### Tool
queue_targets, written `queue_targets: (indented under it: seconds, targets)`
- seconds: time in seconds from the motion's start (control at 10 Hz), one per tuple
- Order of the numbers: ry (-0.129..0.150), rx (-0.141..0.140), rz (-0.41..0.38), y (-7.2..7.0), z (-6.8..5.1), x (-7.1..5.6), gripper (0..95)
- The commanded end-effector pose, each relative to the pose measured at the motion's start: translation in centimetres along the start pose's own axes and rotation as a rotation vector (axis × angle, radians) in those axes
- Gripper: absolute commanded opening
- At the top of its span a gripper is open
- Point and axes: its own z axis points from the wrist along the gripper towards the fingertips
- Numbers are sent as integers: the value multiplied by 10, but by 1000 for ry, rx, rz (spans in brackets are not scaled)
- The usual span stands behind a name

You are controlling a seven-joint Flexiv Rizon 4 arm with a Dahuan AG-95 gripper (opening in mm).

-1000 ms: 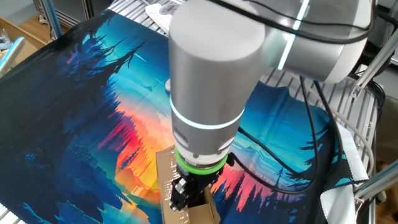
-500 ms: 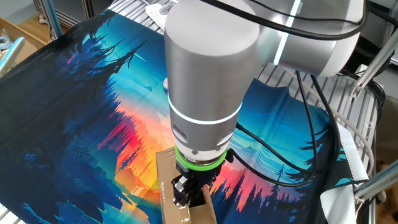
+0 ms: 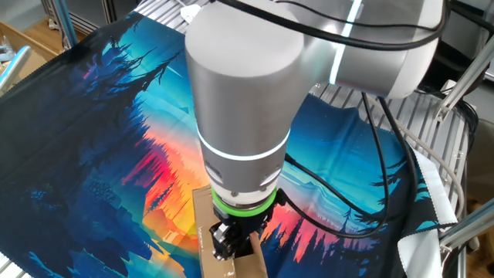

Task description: Cover the box

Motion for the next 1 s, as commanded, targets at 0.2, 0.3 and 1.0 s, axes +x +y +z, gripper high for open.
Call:
queue_targets:
  seconds: [0.2,0.3,1.0]
  targets:
    - [1,-3,-7,0,3,0,380]
    - [2,-5,-13,0,3,0,380]
    - [-75,-88,-31,1,6,1,570]
